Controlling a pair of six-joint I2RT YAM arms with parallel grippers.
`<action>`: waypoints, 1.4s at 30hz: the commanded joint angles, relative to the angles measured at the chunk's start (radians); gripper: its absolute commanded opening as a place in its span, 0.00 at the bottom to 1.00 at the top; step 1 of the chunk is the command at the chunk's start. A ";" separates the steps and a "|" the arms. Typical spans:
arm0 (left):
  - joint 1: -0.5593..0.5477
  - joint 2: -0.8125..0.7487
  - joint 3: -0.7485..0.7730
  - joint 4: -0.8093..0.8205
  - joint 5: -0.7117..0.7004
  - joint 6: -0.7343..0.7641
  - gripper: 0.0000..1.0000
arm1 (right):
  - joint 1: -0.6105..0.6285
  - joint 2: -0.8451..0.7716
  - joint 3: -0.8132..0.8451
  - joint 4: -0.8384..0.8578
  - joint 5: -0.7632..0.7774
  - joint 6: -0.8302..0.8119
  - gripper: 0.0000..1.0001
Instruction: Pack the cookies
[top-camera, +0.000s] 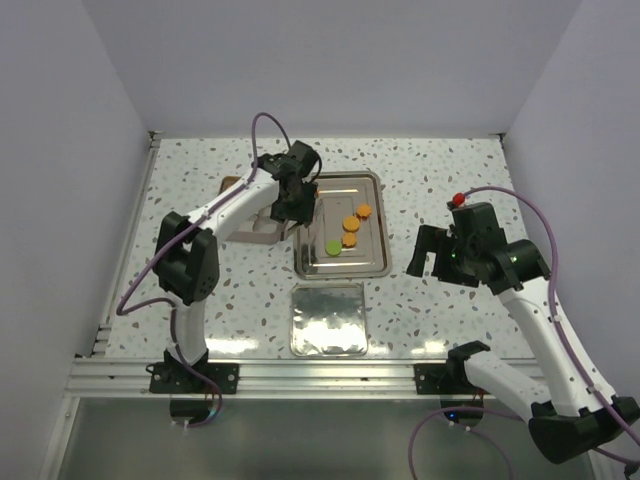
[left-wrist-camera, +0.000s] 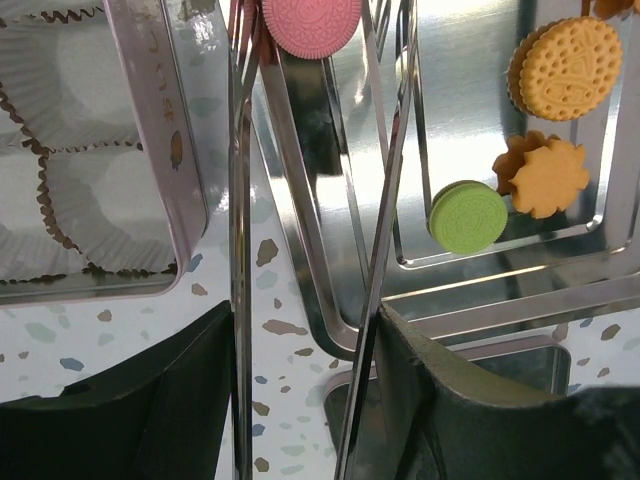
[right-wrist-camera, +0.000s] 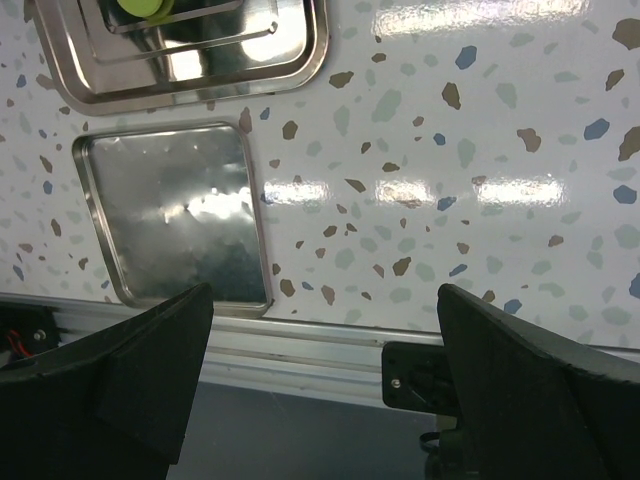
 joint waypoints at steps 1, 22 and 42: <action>0.003 0.009 0.036 0.030 -0.004 -0.009 0.59 | 0.003 0.009 0.032 0.013 0.016 -0.014 0.97; 0.001 0.042 0.066 0.013 -0.010 -0.007 0.49 | 0.015 0.030 0.032 0.037 0.027 -0.035 0.98; 0.080 -0.035 0.277 -0.138 -0.123 0.034 0.49 | 0.015 0.003 0.034 0.030 0.025 -0.034 0.98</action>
